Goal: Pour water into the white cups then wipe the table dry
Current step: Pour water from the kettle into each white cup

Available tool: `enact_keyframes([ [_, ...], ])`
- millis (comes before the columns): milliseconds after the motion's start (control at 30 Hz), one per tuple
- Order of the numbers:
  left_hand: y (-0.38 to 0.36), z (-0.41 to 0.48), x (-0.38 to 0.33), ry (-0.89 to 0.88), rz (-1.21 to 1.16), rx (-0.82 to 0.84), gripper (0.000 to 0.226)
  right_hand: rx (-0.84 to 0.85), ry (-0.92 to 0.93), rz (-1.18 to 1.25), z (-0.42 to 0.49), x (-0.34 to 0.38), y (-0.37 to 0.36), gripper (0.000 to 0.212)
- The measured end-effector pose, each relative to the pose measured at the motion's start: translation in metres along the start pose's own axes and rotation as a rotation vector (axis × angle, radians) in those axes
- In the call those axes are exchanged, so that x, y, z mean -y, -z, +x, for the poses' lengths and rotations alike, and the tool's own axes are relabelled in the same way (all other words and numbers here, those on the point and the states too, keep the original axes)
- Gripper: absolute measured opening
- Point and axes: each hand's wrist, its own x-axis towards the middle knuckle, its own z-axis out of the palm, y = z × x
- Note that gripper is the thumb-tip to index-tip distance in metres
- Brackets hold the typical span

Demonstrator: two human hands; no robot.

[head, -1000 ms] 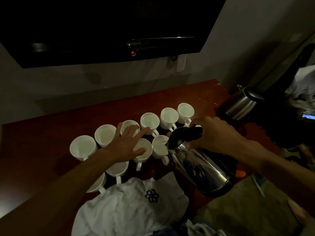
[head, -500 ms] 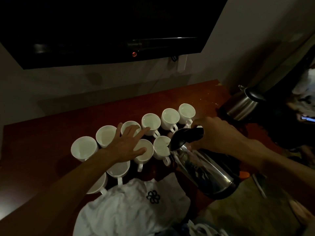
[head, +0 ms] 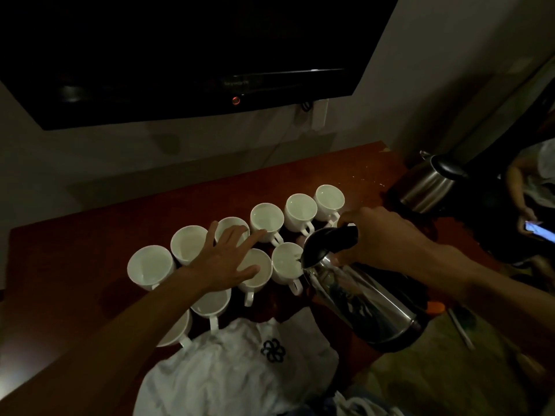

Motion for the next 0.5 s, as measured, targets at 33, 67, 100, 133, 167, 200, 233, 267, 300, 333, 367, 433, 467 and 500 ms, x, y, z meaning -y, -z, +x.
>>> enact_keyframes([
  [33,0.0,0.0,0.0,-0.003,0.006,0.002,0.081,0.0,0.001,-0.002,0.0,0.0,0.0,0.052],
  [67,0.0,0.0,0.0,-0.007,0.006,-0.001,0.081,-0.003,0.001,-0.005,0.0,0.001,0.0,0.053],
  [100,0.0,-0.001,0.001,-0.01,0.003,-0.006,0.081,-0.005,0.0,-0.009,0.0,0.001,0.0,0.053],
  [133,-0.001,-0.001,0.001,-0.011,0.001,-0.011,0.081,-0.005,0.0,-0.015,0.0,0.001,0.0,0.053],
  [167,-0.001,-0.002,0.001,-0.012,-0.002,-0.014,0.081,-0.003,-0.001,-0.017,0.001,0.001,0.0,0.053],
  [200,-0.002,-0.003,0.001,-0.011,-0.008,-0.016,0.08,0.0,-0.002,-0.014,0.001,0.002,0.001,0.053],
  [233,-0.003,-0.003,0.001,-0.009,-0.013,-0.015,0.081,0.006,-0.005,-0.01,0.001,0.002,0.001,0.052],
  [267,-0.004,-0.003,0.0,-0.007,-0.015,-0.011,0.081,0.012,-0.009,-0.007,0.001,0.002,0.002,0.052],
  [300,-0.005,-0.003,-0.001,-0.006,-0.013,-0.006,0.082,0.014,-0.012,-0.005,0.0,0.002,0.002,0.052],
  [333,-0.006,-0.002,-0.001,-0.006,-0.008,-0.002,0.083,0.014,-0.013,-0.004,0.001,0.002,0.003,0.051],
  [367,-0.008,-0.002,-0.002,-0.007,-0.004,0.001,0.083,0.014,-0.012,-0.004,0.001,0.003,0.003,0.051],
  [433,-0.01,-0.001,-0.001,-0.011,0.001,-0.008,0.084,0.019,-0.009,-0.011,0.001,0.004,0.004,0.051],
  [467,-0.011,-0.001,-0.001,-0.014,0.003,-0.017,0.083,0.021,-0.01,-0.014,0.002,0.005,0.004,0.051],
  [500,-0.011,0.0,0.0,-0.017,0.002,-0.026,0.083,0.021,-0.012,-0.018,0.002,0.006,0.004,0.051],
])
